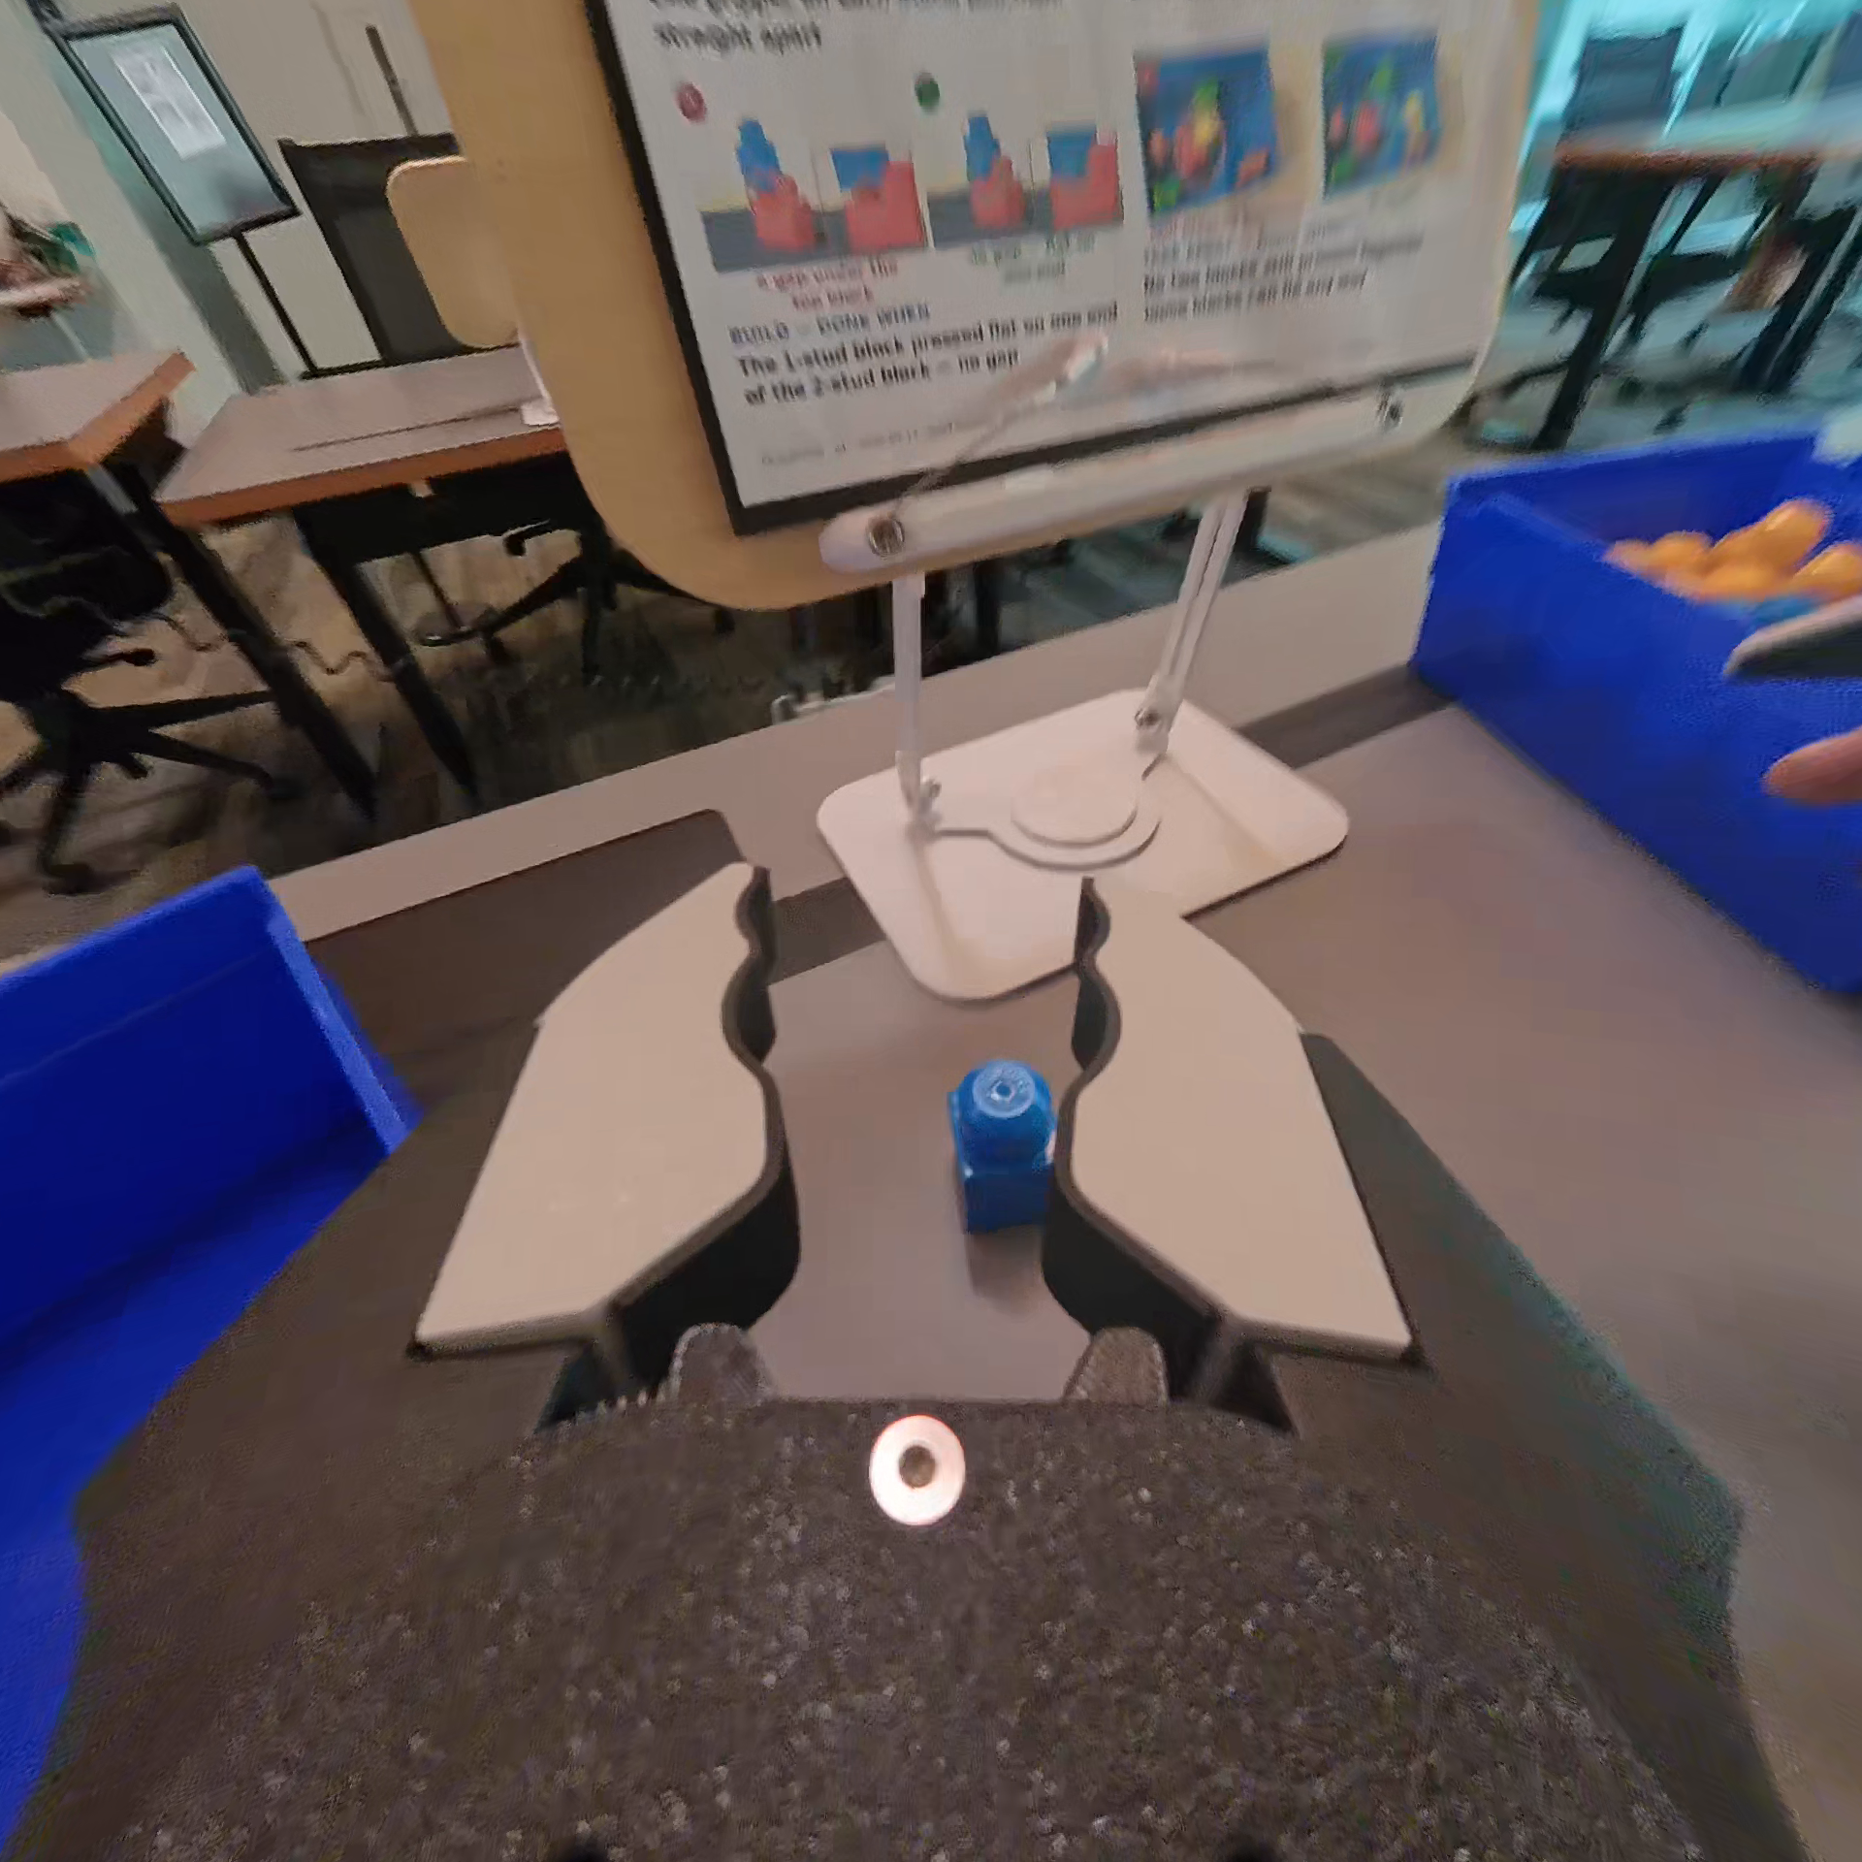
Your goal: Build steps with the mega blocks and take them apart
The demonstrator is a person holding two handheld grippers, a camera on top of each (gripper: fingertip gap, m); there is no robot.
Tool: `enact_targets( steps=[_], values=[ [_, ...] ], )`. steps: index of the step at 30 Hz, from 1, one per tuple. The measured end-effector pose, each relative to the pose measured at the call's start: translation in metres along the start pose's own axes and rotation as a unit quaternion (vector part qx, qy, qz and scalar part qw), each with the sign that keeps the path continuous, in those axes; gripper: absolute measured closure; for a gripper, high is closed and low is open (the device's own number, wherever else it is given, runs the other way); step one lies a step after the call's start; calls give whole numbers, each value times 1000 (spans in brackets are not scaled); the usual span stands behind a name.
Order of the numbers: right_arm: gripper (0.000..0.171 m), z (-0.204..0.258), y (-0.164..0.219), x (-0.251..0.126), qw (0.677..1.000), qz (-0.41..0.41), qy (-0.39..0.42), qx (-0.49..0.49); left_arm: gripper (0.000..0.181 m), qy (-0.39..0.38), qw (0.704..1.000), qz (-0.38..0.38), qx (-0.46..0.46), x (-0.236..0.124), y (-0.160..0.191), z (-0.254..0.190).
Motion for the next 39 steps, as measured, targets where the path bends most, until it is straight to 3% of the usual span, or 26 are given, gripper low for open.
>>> enact_targets(
  steps=[4,8,17,18,20,21,28,33,39],
  values=[
    [124,-4,3,-7,1000,-25,5,13,121,-17,996,40,82,8,16,-19],
    [125,-10,1,-15,999,-35,12,17,119,-1,992,101,81,20,49,-35],
    [126,-10,-8,-17,998,-56,7,25,117,-13,973,225,43,37,118,-25],
    [126,-9,-8,-17,998,-55,5,23,119,-14,970,237,45,38,123,-25],
    [126,-6,-7,-15,998,-52,2,21,142,1,968,247,43,40,128,-27],
    [126,-5,-6,-15,999,-49,1,19,142,0,967,250,46,39,127,-27],
    [128,8,-2,-5,1000,-9,4,9,144,14,974,131,183,29,71,-52],
    [128,25,6,9,999,26,17,-29,144,7,947,39,320,17,37,-88],
    [128,31,12,14,999,38,11,-37,144,0,912,0,410,11,28,-112]
  ],
)
Point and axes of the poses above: each gripper's, where its closed fingertips meet, x out along the fingers, y out of its underside, z = x × y across the jaws, the point moved 4 cm from there along -x, back along the fingers, and after that the axes turned 9 degrees about -z, right-handed, at the moved point
